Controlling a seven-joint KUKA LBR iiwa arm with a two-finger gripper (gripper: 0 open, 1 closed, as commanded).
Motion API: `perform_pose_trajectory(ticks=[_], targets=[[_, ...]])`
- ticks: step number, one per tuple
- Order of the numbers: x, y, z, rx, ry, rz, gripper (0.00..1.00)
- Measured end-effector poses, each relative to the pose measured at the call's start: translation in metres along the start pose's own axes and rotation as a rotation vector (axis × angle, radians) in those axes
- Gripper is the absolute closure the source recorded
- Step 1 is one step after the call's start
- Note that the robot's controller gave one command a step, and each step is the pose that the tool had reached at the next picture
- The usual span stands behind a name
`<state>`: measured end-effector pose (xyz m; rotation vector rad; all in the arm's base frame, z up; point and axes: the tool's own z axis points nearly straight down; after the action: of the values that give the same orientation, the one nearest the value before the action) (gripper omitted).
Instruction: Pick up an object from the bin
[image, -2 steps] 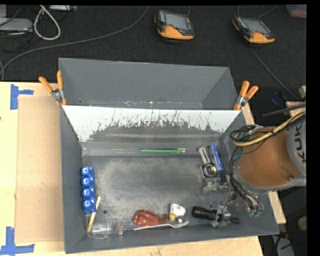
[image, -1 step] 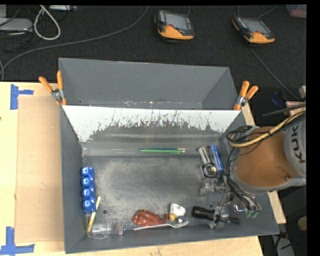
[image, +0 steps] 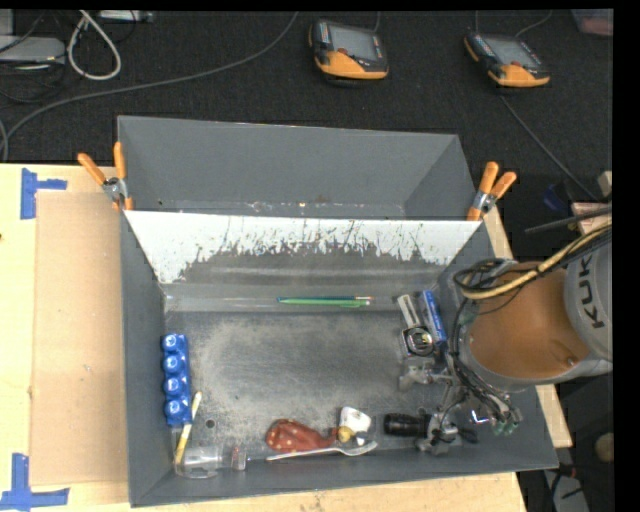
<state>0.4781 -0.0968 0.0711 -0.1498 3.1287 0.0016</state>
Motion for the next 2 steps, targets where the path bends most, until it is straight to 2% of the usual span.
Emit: perform_pose_trajectory(ticks=[1,2], targets=[[0.0083,0.0044,0.0018,-0.004,0.016,0.046,1.0],[0.0083,0.0046,0.0018,-0.004,0.016,0.046,1.0]])
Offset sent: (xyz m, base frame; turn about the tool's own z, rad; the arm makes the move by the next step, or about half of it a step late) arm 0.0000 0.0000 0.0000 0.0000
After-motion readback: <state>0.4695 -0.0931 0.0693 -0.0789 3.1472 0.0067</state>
